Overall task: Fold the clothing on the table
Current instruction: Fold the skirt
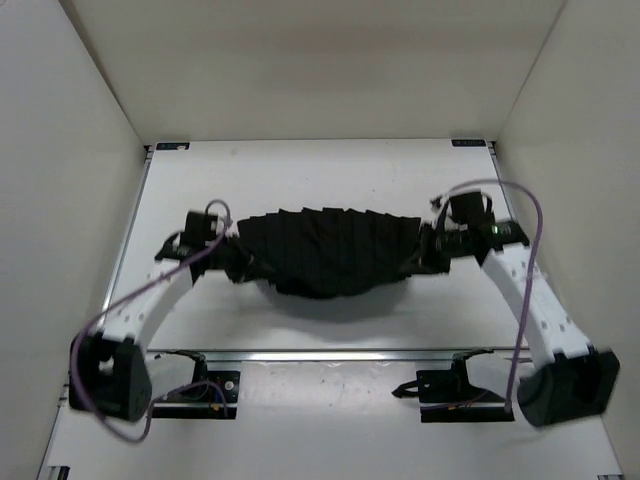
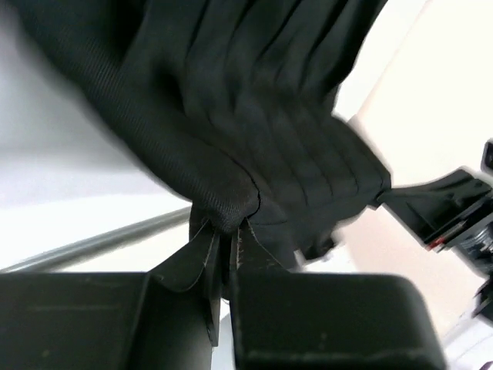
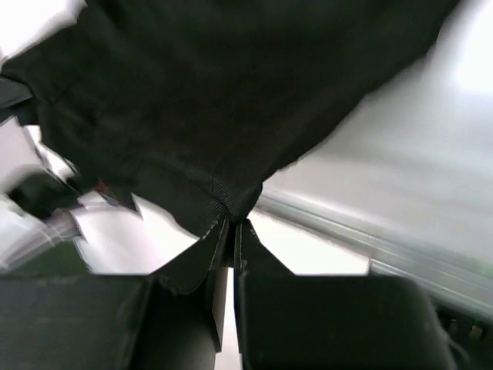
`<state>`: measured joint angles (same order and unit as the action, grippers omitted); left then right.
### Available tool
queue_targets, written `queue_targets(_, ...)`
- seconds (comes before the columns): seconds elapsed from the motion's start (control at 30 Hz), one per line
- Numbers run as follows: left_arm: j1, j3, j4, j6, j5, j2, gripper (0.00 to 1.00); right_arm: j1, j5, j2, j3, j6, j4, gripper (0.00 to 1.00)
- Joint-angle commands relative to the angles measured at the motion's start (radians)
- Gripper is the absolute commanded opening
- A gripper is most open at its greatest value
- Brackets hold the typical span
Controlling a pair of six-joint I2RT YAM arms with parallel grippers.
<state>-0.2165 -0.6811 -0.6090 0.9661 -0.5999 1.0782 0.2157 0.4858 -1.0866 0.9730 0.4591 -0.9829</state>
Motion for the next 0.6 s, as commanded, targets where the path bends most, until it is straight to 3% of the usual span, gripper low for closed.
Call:
queue_targets(0.0,0.089,-0.232,0.143,0.013,-0.031,0.251,0.0,-0.081,0.042,-0.282,0.252,-0.069,0.143,0.0)
queue_targets(0.03,0.133,-0.326,0.15,0.016,-0.049,0.303,0.0,-0.117,0.062,-0.345,0.303,-0.073,0.159,0.0)
queue_targets(0.1,0.189,-0.473,0.192,0.04,-0.014,0.524,0.11,-0.154,0.066,-0.602,0.547,-0.077,0.179,0.0)
queue_targets(0.13,0.203,-0.556,0.24,0.039,-0.018,0.613,0.33,-0.179,0.045,-0.718,0.678,-0.079,0.182,0.0)
queue_targets(0.17,0.216,-0.584,0.267,0.074,-0.018,0.655,0.44,-0.188,0.013,-0.777,0.747,-0.104,0.168,0.02)
queue_targets(0.2,0.215,-0.61,0.357,0.13,-0.046,0.711,0.47,-0.193,-0.015,-0.876,0.879,-0.1,0.118,0.18)
queue_targets(0.23,0.215,-0.612,0.418,0.164,-0.061,0.745,0.53,-0.194,-0.059,-0.915,0.989,-0.114,0.09,0.24)
queue_targets(0.3,0.21,-0.615,0.553,0.232,-0.142,0.793,0.6,-0.184,-0.148,-0.995,1.059,-0.126,0.012,0.44)
queue_targets(0.4,0.2,-0.647,0.473,0.142,-0.138,0.824,0.53,-0.164,-0.203,-0.9,0.883,-0.117,0.122,0.57)
queue_targets(0.57,0.203,-0.413,0.52,0.139,-0.078,0.715,0.58,-0.235,-0.178,-0.724,0.502,-0.041,0.357,0.71)
